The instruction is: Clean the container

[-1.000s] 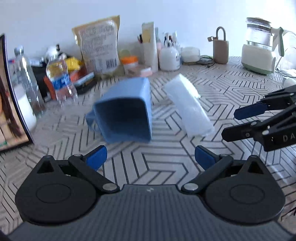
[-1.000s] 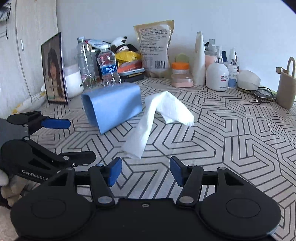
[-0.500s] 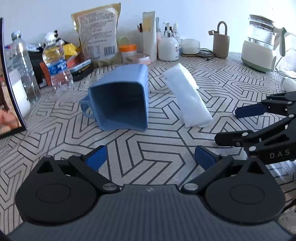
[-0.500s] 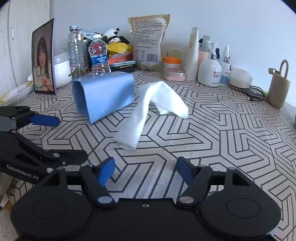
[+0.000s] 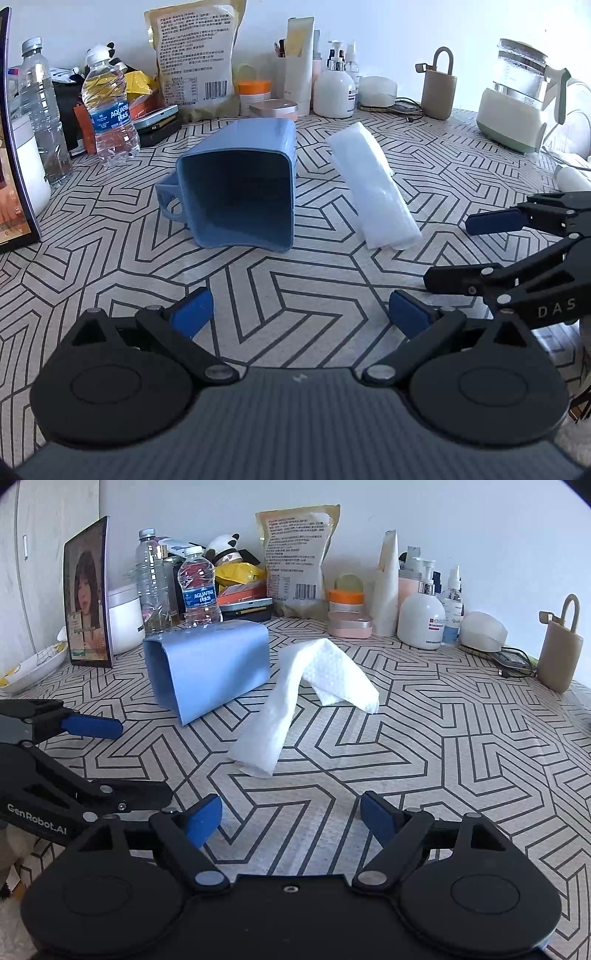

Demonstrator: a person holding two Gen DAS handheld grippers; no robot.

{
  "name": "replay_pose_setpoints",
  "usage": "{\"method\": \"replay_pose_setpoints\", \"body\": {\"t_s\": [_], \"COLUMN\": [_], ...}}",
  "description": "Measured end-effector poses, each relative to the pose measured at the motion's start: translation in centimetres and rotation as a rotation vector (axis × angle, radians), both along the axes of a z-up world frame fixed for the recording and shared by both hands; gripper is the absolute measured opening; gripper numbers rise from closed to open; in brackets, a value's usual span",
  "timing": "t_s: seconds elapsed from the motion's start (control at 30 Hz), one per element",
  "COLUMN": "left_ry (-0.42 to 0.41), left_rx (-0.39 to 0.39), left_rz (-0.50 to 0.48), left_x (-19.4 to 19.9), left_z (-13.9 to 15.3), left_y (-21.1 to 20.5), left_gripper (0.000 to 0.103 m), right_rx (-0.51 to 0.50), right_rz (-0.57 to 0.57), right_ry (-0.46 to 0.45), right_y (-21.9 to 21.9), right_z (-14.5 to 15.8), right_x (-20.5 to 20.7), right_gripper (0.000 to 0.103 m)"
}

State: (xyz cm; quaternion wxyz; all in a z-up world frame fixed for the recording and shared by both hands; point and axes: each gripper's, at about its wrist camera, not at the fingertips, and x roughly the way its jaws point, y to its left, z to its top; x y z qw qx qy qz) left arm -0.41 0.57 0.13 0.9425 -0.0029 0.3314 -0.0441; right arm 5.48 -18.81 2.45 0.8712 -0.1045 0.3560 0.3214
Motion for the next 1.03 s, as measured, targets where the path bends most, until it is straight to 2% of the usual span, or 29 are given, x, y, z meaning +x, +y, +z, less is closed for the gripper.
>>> {"method": "replay_pose_setpoints", "body": {"t_s": [1.03], "left_ry": [-0.022], "left_rx": [-0.054], "left_rz": [-0.004], "left_x": [-0.28], "left_z": [0.09], "left_y": [0.68], "left_gripper": [0.103], "right_rx": [-0.004], "right_rz": [0.022], "right_ry": [0.01], "right_y": [0.22], "right_z": [-0.01], "right_x": [0.07], "right_gripper": [0.093]}}
